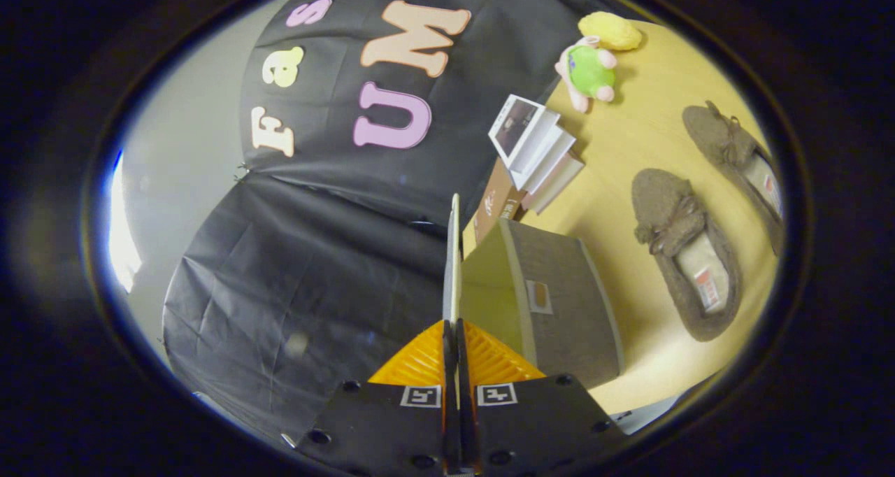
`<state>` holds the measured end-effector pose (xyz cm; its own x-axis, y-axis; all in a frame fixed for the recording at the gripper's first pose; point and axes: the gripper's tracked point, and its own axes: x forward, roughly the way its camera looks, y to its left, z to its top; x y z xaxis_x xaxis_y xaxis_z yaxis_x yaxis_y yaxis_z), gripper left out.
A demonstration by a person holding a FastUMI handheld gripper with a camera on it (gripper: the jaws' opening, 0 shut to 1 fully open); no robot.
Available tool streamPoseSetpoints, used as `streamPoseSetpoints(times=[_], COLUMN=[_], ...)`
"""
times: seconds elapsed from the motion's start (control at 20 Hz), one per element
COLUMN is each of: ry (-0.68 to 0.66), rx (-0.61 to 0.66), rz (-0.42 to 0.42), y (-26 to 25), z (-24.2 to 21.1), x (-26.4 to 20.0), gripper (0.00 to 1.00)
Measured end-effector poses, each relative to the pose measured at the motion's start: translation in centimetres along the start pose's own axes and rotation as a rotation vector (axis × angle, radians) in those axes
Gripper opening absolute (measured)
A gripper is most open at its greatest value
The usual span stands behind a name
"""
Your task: Open the storage box then place both shoes into the box .Put the left shoe in first, then the right shoe, with the right side of both shoes facing outward in a uniform manner.
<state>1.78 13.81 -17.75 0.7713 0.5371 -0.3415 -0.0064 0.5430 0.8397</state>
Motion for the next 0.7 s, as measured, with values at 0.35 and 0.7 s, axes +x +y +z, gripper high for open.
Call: streamPoseSetpoints(times=[0.35,0.7], ry=[0.026,0.117], rx=[-0.094,-0.16], rz=[0.088,0.168], y=[6.9,13.7], z=[-1.0,-5.0], x=[1.2,5.2], gripper=[0.07,0.11])
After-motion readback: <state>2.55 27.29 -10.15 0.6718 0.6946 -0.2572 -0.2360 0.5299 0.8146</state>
